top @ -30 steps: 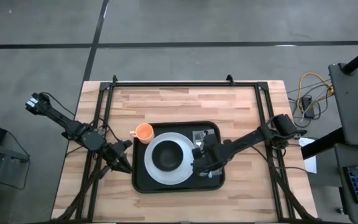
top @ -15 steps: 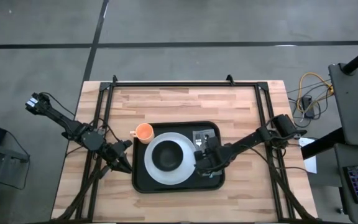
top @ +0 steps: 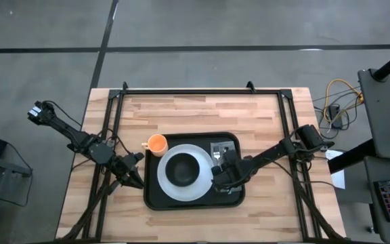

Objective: Set up tray
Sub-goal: Put the green spoon on the gray napkin, then return to Home Position

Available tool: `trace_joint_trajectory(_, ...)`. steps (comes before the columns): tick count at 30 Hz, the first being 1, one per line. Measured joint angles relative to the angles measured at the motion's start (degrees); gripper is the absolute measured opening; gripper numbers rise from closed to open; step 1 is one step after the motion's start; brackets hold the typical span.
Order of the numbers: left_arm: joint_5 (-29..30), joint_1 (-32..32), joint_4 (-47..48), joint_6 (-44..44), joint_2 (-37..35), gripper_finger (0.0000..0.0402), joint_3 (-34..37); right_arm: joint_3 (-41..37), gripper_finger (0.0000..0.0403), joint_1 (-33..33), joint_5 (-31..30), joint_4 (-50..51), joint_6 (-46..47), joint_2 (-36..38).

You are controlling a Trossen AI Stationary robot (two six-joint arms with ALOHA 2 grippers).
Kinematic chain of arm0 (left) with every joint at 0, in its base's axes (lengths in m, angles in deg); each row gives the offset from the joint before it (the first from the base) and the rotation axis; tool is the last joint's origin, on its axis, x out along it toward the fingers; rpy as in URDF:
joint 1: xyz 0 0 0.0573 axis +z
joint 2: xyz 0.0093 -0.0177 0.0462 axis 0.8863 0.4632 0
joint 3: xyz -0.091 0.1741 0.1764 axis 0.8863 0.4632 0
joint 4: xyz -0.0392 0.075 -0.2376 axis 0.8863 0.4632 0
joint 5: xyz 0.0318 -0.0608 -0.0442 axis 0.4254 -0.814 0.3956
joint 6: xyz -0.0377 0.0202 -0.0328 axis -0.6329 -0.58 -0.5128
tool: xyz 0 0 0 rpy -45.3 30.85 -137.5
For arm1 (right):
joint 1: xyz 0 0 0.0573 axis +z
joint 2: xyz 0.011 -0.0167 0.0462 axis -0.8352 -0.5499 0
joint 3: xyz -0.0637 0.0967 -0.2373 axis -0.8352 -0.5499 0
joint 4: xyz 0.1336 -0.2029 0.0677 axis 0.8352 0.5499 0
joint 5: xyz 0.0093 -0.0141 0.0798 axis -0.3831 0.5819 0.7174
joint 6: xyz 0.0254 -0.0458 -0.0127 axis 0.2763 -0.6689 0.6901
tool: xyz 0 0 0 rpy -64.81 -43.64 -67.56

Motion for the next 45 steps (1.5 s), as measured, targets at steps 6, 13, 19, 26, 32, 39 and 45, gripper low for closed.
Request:
trace_joint_trajectory(6,0.0,0.0,0.0,0.0,0.0,0.0023,0.1,3.1,0.013,0.0,0.0,4.0,-5.0,0.1)
trace_joint_trajectory(13,0.0,0.0,0.0,5.3,-1.2,0.0023,0.1,9.7,0.0133,0.9,-6.2,17.8,-7.6,0.2)
trace_joint_trajectory(19,0.5,0.9,0.0,12.1,-5.9,0.0023,0.4,13.6,0.0144,4.0,-20.3,30.2,-7.0,0.8)
trace_joint_trajectory(26,0.6,7.3,6.1,17.5,-14.2,0.0023,0.9,8.3,0.0161,11.6,-38.0,33.3,-6.3,8.2)
trace_joint_trajectory(32,0.6,12.3,6.6,22.5,-20.3,0.0023,4.0,-6.1,0.0164,17.8,-44.6,30.8,-1.0,18.6)
trace_joint_trajectory(39,-0.2,13.7,6.7,25.4,-27.2,0.0023,9.4,-24.1,0.016,23.9,-45.4,8.6,-9.4,30.6)
trace_joint_trajectory(45,-1.5,13.7,4.6,23.2,-33.8,0.0023,15.2,-35.3,0.0139,27.4,-39.2,-24.7,-36.0,39.1)
